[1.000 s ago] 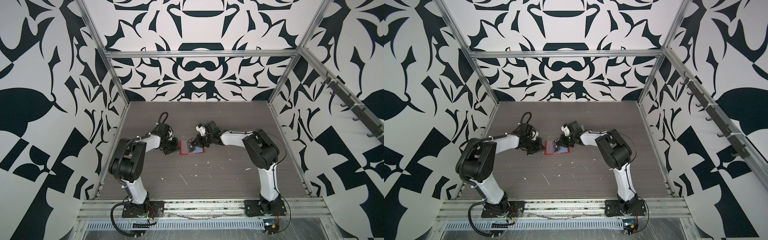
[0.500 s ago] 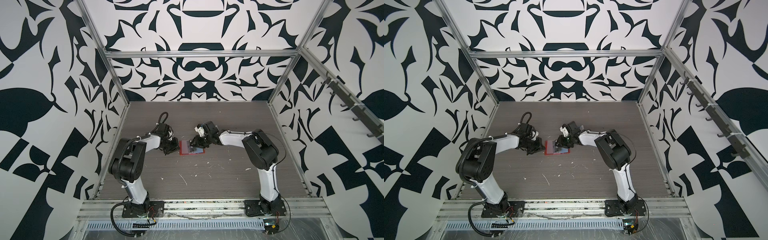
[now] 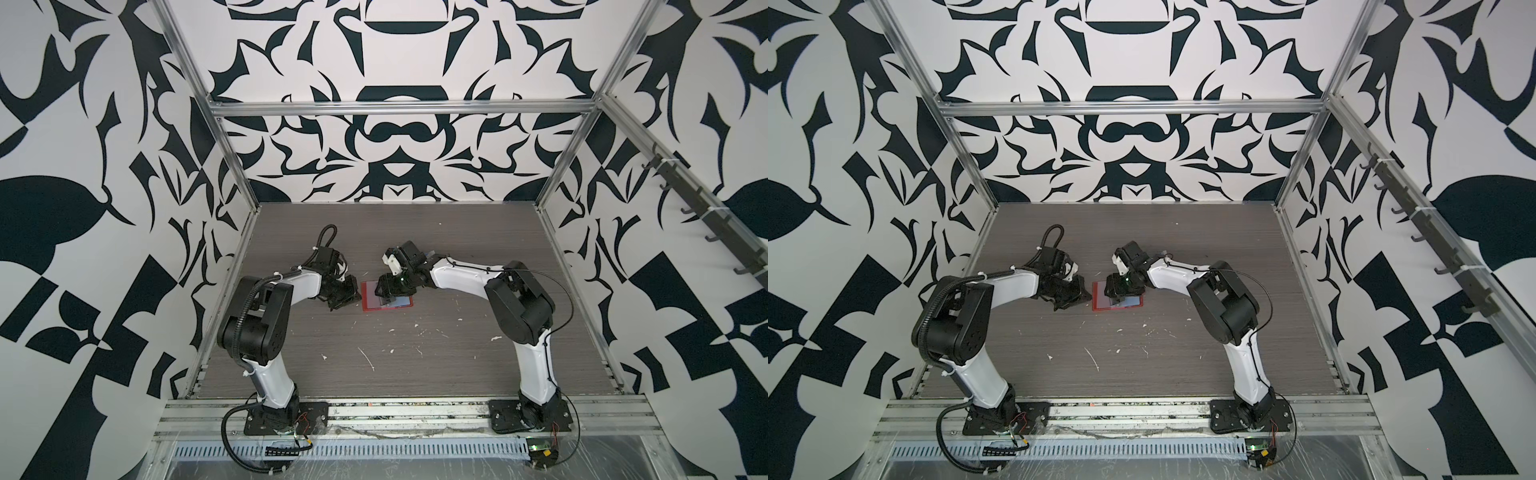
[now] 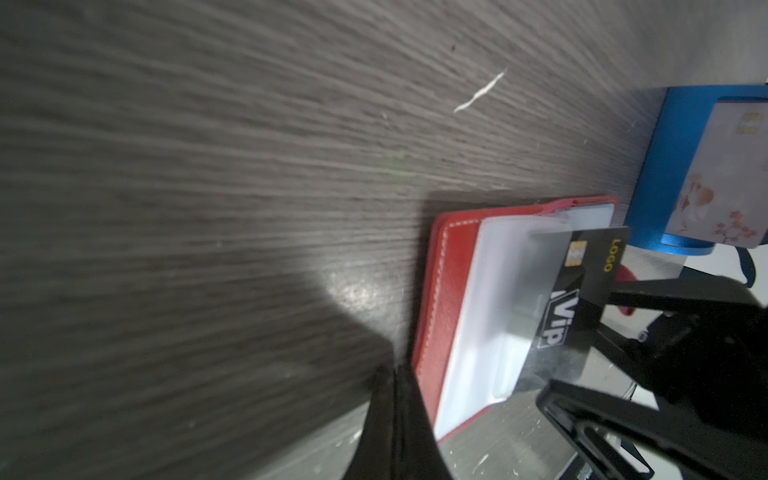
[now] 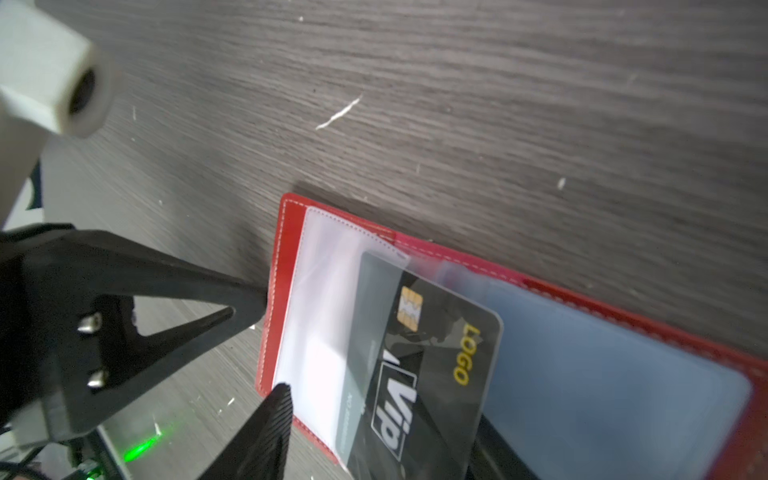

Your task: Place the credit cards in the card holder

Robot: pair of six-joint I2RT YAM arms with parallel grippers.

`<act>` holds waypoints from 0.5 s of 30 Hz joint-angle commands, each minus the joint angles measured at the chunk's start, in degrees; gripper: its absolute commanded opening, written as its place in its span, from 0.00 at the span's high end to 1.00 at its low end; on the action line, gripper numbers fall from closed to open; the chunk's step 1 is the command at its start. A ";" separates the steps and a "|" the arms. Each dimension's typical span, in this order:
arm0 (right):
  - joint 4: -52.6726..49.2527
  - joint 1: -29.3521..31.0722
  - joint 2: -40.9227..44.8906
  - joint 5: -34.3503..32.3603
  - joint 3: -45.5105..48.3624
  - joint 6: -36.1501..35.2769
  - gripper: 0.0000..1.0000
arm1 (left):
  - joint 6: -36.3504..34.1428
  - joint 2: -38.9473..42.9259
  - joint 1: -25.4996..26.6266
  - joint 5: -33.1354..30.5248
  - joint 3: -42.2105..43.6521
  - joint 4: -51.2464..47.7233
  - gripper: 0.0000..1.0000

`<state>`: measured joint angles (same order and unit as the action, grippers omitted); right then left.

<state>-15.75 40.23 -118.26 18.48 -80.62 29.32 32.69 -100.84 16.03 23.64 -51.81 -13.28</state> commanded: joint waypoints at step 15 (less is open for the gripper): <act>-8.68 1.04 0.51 -7.76 -1.83 -1.48 0.38 | -0.83 1.42 0.05 3.21 2.65 0.18 0.80</act>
<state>-21.28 41.23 -118.24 12.62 -82.46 27.09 32.25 -100.12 16.03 25.69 -50.78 -12.69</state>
